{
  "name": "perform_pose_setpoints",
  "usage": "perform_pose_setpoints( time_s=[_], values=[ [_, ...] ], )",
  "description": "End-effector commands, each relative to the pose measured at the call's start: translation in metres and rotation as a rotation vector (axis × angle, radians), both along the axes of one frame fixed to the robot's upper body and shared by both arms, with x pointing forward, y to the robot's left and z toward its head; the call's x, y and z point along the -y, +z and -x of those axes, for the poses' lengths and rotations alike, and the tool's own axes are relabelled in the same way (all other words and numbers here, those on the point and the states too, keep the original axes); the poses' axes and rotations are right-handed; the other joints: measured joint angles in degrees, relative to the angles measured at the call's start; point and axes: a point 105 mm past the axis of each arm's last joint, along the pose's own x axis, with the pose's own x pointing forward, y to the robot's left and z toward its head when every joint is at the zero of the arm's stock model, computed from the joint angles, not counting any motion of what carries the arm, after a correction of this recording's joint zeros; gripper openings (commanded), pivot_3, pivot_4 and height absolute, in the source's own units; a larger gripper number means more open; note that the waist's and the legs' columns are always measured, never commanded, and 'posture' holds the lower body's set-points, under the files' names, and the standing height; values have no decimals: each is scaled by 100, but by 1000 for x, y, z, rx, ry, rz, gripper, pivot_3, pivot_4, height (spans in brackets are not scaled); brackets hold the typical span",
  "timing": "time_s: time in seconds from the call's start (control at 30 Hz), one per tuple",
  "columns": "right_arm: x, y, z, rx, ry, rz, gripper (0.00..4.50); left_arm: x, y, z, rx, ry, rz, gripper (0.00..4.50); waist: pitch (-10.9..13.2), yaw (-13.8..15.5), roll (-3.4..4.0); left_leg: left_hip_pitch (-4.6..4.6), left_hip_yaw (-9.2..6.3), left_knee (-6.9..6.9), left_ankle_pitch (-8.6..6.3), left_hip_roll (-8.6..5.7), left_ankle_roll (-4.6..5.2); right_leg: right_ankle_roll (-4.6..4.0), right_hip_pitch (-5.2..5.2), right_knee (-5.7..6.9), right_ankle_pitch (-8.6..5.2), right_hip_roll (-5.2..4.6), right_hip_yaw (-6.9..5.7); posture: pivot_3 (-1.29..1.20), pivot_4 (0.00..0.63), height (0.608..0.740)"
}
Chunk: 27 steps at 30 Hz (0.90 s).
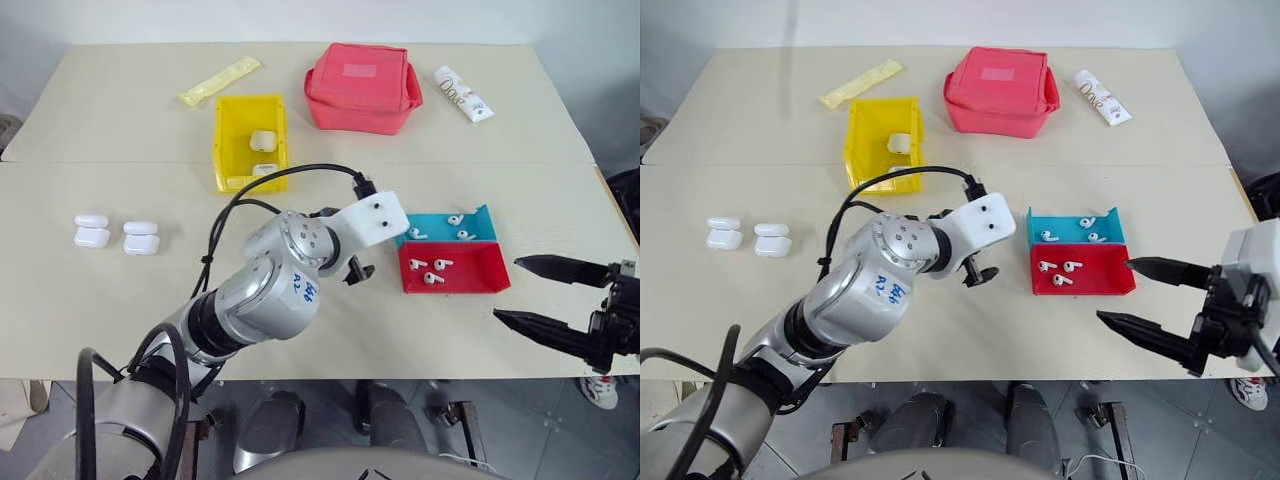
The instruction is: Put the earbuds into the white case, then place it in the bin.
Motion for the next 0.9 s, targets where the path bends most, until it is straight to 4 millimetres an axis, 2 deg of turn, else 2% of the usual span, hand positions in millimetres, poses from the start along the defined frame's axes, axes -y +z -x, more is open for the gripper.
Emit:
perform_pose_setpoints(
  time_s=[0.03,0.13,0.23,0.3,0.4,0.6,0.7,0.8,0.9],
  values=[
    [-2,2,-5,-1,28,14,4500,-5,1,-7,9,74,38,4461,1,9,0,0,0,0,0,-3,0,0,-1,0,0,-1,0,0,150,740],
    [-4,2,-8,1,41,13,4500,-2,12,-9,51,42,30,4461,1,36,-2,-4,-5,8,0,-7,0,0,0,1,0,-4,-4,0,150,740],
    [-3,2,-12,8,49,12,4500,1,26,-9,141,-126,30,4461,0,10,0,-4,-3,6,-1,-6,-2,0,-3,3,0,-6,-3,0,150,740],
    [-4,2,-15,20,53,9,4500,-14,29,-19,167,-202,16,4461,0,-8,3,0,-1,4,-3,-1,-6,-4,-3,4,-2,-7,-3,0,150,740],
    [-7,1,-17,37,51,2,4500,-32,22,-27,158,-322,8,4461,-8,-28,18,5,3,1,-6,9,-17,-15,-9,9,-8,-8,-3,0,150,740],
    [-11,-1,-12,76,11,-20,4500,-34,25,-28,128,-614,282,4461,-7,62,15,-7,-11,18,-3,-1,-11,-18,-4,10,-10,-11,-19,0,150,740],
    [-11,-4,-4,86,-29,-23,4500,-45,20,-27,74,-743,369,4461,-8,74,16,-6,-10,25,-4,-4,-10,-14,-2,12,-7,-12,-18,0,150,740],
    [-11,-6,3,93,-64,-29,4500,-57,13,-29,44,-828,343,4461,-8,39,17,-5,-7,22,-4,-1,-10,-14,-3,14,-7,-10,-16,0,150,740],
    [-14,-10,9,99,-94,-47,4500,-67,5,-33,31,-919,214,4461,-8,12,15,-6,-9,22,-4,0,-9,-14,-4,15,-7,-7,-18,0,150,740]
  ],
)
